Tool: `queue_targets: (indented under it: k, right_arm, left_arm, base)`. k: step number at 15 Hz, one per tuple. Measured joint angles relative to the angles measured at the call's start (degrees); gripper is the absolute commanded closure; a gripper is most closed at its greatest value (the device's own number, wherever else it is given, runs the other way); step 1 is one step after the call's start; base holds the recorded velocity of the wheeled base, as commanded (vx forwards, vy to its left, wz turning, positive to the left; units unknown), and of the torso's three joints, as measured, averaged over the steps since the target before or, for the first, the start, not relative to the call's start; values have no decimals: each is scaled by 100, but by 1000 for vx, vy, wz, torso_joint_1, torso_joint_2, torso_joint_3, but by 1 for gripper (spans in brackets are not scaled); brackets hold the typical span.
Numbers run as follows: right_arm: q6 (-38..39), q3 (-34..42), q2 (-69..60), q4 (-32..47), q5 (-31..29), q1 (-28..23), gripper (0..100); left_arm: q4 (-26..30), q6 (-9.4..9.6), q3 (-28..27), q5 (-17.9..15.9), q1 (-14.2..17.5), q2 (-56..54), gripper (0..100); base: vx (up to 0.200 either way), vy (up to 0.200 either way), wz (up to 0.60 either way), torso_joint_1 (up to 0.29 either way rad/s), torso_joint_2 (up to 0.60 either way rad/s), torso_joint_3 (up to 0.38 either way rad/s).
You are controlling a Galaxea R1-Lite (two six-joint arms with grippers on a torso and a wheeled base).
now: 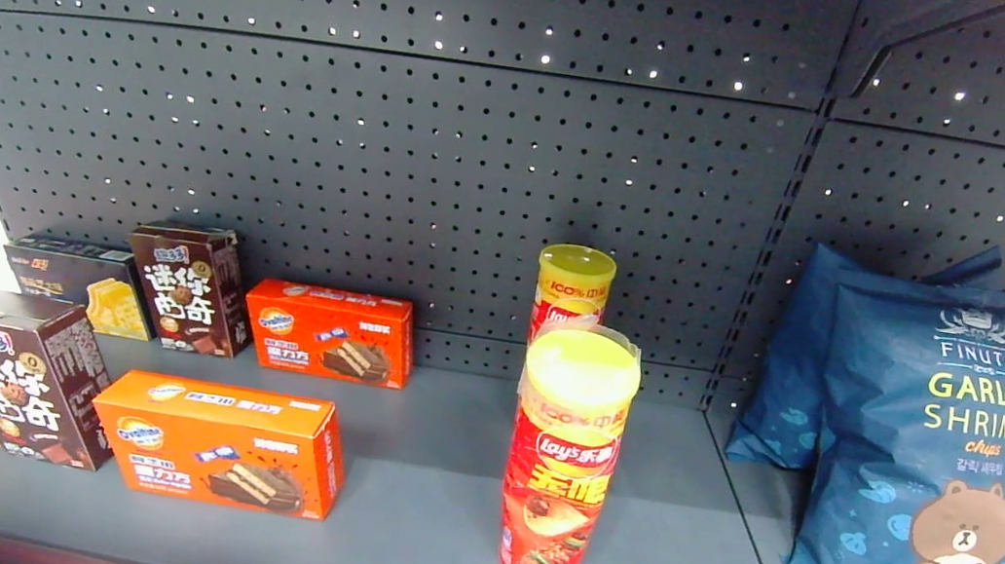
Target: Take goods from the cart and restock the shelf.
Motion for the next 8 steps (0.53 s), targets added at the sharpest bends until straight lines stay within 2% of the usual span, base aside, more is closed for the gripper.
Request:
queue_targets:
  k: [8]
  right_arm:
    - [0, 0, 0, -2, -2, 0, 0]
  left_arm:
    - [0, 0, 0, -5, 0, 0, 0]
  base:
    - [0, 0, 0, 0, 0, 0]
